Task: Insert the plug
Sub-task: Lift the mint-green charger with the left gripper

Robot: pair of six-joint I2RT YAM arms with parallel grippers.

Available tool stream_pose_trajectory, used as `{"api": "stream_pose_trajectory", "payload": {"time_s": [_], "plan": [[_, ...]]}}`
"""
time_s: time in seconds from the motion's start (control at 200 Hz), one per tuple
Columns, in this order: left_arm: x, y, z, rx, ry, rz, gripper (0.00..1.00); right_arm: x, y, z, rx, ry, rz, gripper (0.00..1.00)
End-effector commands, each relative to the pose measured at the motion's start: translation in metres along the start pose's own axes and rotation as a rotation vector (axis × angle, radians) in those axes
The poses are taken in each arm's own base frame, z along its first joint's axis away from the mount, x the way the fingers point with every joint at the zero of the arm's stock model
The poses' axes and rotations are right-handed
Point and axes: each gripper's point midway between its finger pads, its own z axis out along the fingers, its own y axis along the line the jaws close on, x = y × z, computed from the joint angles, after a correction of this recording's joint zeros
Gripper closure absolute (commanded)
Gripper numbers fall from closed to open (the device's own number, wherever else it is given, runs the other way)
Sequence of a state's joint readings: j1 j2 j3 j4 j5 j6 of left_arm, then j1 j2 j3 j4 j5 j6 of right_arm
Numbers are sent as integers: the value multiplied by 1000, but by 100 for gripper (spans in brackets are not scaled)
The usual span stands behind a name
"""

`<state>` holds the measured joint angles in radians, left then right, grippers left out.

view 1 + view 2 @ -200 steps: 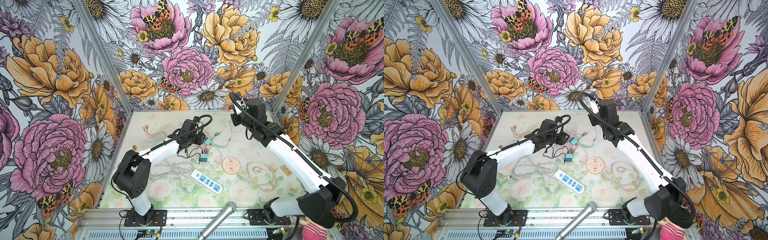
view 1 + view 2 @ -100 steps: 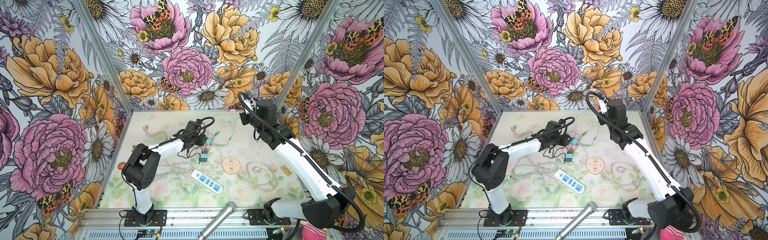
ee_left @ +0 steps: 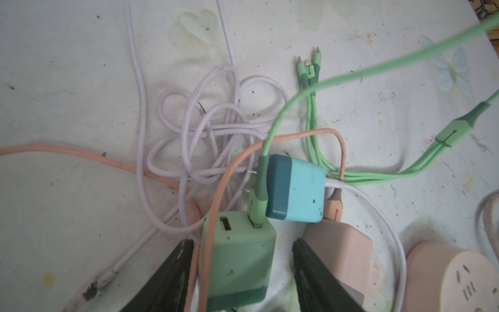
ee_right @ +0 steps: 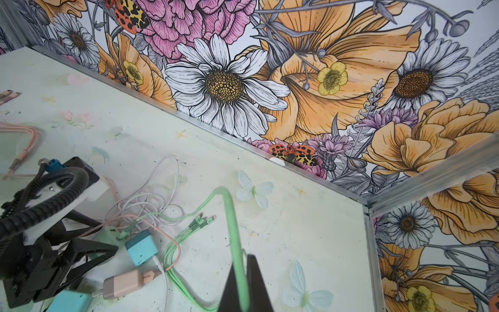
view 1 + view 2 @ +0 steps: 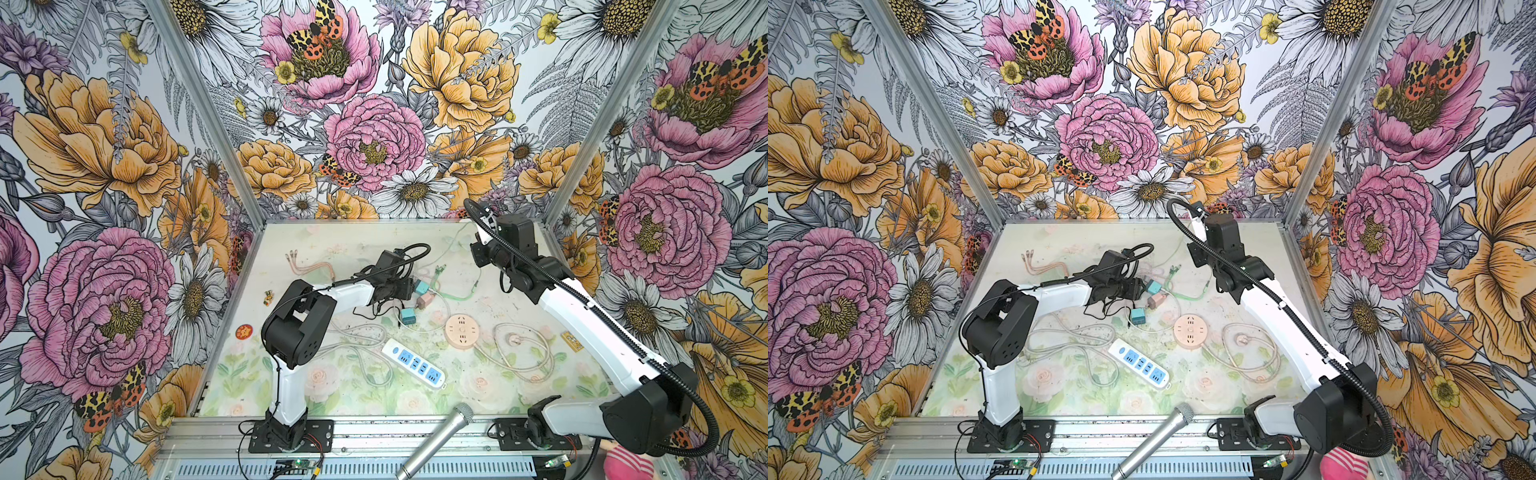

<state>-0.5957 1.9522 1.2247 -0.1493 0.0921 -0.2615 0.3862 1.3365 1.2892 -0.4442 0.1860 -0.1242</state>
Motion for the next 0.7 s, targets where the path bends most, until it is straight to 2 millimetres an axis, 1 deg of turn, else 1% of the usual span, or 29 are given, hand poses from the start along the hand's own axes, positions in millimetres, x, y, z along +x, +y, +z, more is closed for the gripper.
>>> {"api": "stream_pose_trajectory", "payload": {"time_s": [0.0, 0.115, 0.21, 0.245, 0.35, 0.36, 0.39, 0.455, 0.51, 0.595, 0.651, 0.696], "plan": [[-14, -13, -14, 41, -47, 20, 35, -7, -1, -3, -5, -27, 21, 100], [-14, -15, -12, 49, -42, 26, 36, -5, 0, -2, -8, -23, 25, 100], [-16, -10, -14, 10, -57, 27, 36, -5, 1, -3, -12, -23, 26, 100], [-19, -6, -18, -19, -75, 27, 35, -6, 1, -3, -13, -26, 26, 100], [-31, 2, -38, -104, -140, 48, 33, -7, 1, -4, -14, -29, 28, 100], [-38, 1, -48, -107, -166, 51, 33, -7, 1, -4, -14, -29, 27, 100], [-45, -1, -59, -126, -195, 70, 32, -7, 1, -4, -17, -29, 27, 100], [-51, -6, -78, -154, -232, 118, 30, -7, 2, -2, -19, -27, 30, 100], [-52, -15, -88, -146, -235, 153, 29, -8, 2, -2, -21, -30, 33, 100], [-45, -28, -92, -108, -191, 192, 30, -9, 3, -1, -22, -28, 37, 100], [-37, -36, -88, -70, -153, 199, 33, -9, 3, 0, -23, -27, 42, 100], [-30, -38, -84, -51, -129, 194, 35, -9, 3, 1, -23, -28, 42, 100]]}}
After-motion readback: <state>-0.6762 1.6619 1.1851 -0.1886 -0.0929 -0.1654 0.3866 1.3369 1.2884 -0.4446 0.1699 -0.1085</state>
